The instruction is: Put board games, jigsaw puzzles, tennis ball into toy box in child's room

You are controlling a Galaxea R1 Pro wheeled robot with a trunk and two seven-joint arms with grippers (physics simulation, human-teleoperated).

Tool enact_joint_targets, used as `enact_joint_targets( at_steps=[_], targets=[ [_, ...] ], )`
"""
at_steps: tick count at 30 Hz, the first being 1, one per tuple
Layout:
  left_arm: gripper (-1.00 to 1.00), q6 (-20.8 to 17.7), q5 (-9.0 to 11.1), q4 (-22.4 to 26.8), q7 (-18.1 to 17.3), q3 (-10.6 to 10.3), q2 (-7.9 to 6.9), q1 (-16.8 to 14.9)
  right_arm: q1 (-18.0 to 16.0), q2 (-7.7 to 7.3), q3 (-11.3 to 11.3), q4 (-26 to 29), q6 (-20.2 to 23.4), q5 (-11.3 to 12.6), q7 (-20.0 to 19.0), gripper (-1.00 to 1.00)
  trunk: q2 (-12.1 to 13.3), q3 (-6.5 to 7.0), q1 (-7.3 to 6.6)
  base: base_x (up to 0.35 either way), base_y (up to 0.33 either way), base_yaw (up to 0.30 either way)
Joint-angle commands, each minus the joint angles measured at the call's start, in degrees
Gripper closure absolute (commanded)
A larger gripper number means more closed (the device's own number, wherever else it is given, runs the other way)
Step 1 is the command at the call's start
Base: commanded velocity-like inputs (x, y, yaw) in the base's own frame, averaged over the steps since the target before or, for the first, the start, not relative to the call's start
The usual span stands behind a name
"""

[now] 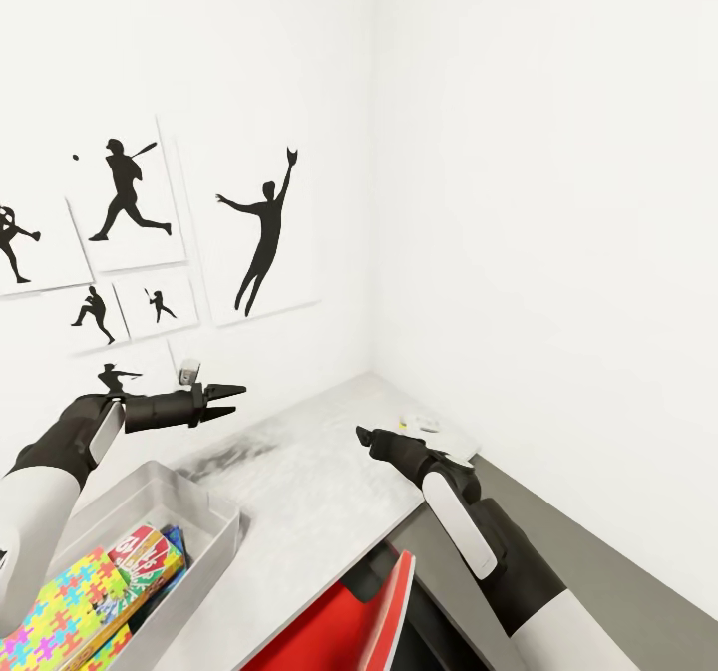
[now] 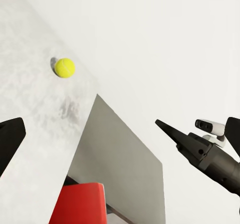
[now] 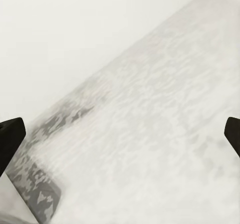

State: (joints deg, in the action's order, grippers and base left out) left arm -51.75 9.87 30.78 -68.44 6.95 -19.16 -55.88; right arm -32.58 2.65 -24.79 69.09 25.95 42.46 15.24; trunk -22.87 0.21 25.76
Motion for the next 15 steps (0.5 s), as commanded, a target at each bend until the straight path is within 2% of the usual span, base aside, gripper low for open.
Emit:
enact_joint_targets(
  at_steps=[1, 15],
  targets=[
    [-1.0, -0.4, 0.2, 0.0, -0.1, 0.0, 0.0, 0.0, 0.0, -0.01, -0.1, 0.1, 0.1, 0.6, 0.6, -1.0, 0.0, -0.03, 0.02, 0.0, 0.0, 0.0],
    [-1.0, -0.4, 0.2, 0.0, 0.0, 0.1, 0.21, 0.0, 0.0, -0.05, -0.1, 0.0, -0.1, 0.4, 0.6, -1.0, 0.0, -0.03, 0.02, 0.0, 0.0, 0.0]
  ],
)
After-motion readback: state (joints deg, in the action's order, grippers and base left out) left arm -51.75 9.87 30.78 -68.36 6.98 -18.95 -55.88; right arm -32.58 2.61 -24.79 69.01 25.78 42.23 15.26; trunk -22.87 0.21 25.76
